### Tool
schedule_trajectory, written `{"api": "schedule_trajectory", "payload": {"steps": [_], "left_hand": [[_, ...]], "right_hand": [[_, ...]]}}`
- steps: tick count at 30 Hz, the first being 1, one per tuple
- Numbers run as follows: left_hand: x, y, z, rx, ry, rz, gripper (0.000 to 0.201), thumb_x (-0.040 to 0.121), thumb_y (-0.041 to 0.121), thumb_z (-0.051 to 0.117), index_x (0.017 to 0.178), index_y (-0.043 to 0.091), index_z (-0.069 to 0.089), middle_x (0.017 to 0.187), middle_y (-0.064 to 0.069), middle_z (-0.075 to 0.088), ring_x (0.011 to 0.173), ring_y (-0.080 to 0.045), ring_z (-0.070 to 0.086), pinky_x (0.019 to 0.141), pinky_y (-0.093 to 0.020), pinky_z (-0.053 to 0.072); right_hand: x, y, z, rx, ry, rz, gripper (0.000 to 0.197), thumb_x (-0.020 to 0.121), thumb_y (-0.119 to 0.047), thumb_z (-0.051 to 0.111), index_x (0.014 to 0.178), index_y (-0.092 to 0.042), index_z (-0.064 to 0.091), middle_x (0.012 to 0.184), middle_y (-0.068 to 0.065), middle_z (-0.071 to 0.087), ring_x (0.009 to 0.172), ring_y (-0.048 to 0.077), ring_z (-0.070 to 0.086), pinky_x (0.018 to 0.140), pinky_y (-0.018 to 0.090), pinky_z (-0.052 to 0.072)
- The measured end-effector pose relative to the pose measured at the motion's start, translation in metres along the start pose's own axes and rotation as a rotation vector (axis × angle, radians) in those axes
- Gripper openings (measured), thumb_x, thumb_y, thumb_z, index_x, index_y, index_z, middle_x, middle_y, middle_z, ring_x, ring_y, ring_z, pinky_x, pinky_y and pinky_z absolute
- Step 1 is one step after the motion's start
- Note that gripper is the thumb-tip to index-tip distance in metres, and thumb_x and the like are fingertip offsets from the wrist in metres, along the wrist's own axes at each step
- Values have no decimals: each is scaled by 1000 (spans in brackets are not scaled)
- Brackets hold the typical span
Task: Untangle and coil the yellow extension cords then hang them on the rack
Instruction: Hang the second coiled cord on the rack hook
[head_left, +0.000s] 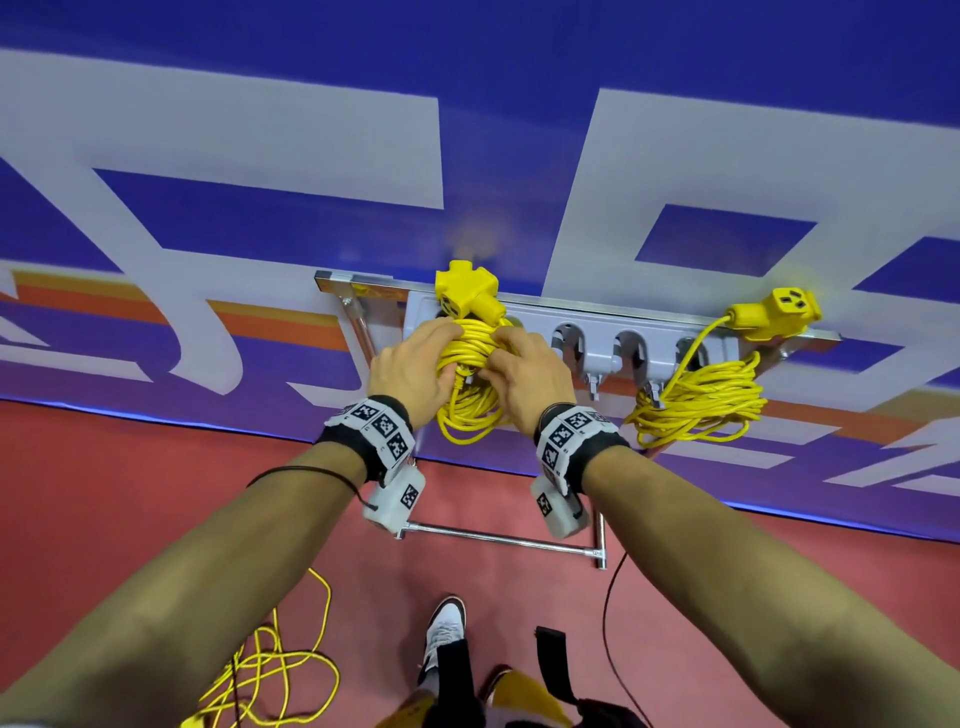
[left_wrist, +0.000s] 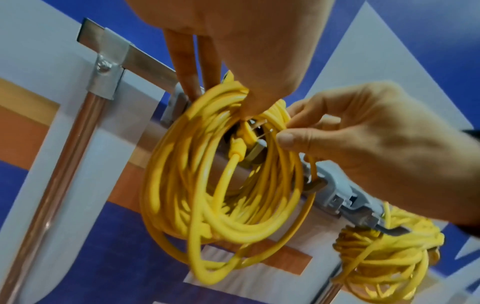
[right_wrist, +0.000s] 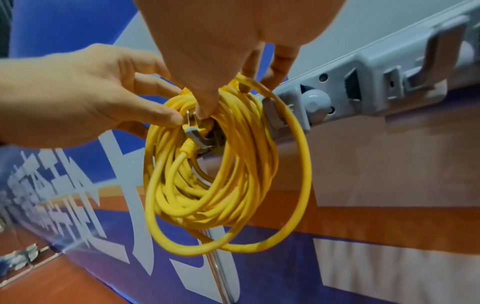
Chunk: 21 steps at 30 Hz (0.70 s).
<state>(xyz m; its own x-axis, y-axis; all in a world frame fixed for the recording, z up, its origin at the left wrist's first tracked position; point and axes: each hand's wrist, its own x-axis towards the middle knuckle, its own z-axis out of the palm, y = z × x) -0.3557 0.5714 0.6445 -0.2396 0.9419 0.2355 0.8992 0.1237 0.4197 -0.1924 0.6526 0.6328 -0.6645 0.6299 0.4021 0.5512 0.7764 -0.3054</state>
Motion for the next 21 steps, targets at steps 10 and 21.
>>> {"api": "schedule_trajectory", "payload": {"steps": [10,21], "left_hand": [[18,-10,-8,-319,-72,-57,43,73,21,84,112,15,67,115,-6,61,103,-28,60,91,-36,49],[19,-11,-6,-266,-32,-118,37,76,28,81,108,23,63,112,2,64,100,-26,61,85,-43,52]], "right_hand": [[13,-12,-2,19,-213,263,18,89,-27,64,89,-13,74,125,5,51,105,33,51,71,37,45],[22,-8,-8,141,-140,345,58,68,-31,83,116,-15,54,112,8,58,106,34,55,86,45,45]]}}
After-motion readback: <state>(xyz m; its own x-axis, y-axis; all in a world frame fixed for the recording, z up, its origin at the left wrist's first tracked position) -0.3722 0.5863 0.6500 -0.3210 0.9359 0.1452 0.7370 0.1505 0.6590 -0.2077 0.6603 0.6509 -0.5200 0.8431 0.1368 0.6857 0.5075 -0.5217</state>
